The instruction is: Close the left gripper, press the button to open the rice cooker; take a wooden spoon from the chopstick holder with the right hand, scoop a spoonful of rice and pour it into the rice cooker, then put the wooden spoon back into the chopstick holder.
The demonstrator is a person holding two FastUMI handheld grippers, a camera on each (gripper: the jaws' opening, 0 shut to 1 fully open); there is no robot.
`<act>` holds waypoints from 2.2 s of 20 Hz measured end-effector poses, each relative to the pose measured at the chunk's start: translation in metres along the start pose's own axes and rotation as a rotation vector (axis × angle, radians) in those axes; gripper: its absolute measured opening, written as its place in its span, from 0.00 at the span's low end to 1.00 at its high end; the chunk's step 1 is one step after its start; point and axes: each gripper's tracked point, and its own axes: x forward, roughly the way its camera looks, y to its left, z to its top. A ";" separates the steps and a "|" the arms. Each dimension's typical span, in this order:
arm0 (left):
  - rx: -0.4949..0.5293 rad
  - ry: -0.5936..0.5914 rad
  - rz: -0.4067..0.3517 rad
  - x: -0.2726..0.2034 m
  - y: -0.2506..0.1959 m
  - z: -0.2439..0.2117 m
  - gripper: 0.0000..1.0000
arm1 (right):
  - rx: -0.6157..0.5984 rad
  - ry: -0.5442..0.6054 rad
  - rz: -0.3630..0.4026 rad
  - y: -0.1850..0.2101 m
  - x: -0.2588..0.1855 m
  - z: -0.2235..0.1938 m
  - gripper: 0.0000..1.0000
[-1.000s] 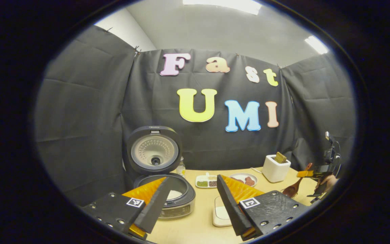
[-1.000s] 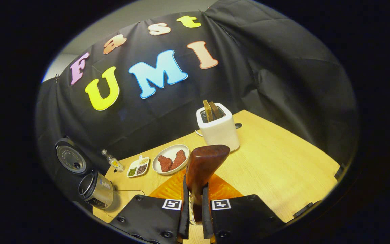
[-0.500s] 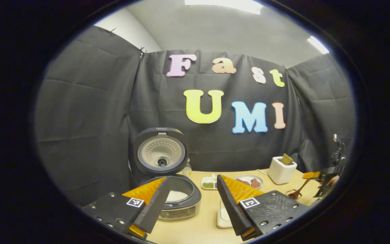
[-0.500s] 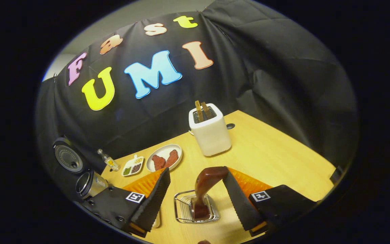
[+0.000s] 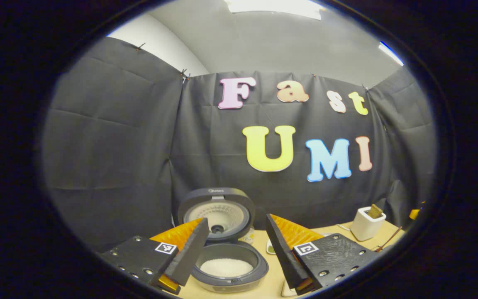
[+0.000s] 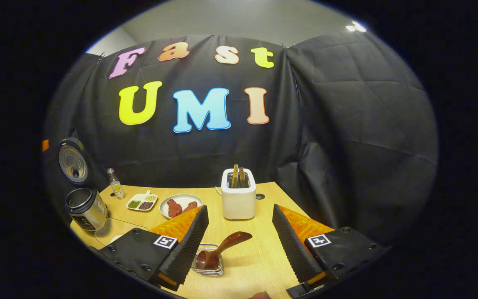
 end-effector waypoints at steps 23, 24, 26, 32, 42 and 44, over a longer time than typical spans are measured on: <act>0.011 0.059 0.114 0.264 0.071 -0.018 0.80 | -0.013 0.057 -0.076 0.019 -0.037 -0.032 0.98; 0.006 0.066 0.126 0.267 0.073 -0.024 0.80 | -0.015 0.059 -0.072 0.021 -0.036 -0.033 0.98; -0.002 0.113 0.134 0.271 0.078 -0.042 0.80 | -0.017 0.067 -0.062 0.023 -0.034 -0.035 0.98; -0.025 0.163 0.127 0.259 0.074 -0.061 0.96 | -0.018 0.063 -0.039 0.021 -0.028 -0.032 0.98; -0.020 0.168 0.104 0.186 0.050 -0.084 0.88 | 0.011 0.077 0.005 0.005 -0.023 -0.040 0.98; -0.019 0.170 0.098 0.169 0.044 -0.093 0.90 | 0.012 0.080 0.015 0.002 -0.023 -0.040 0.98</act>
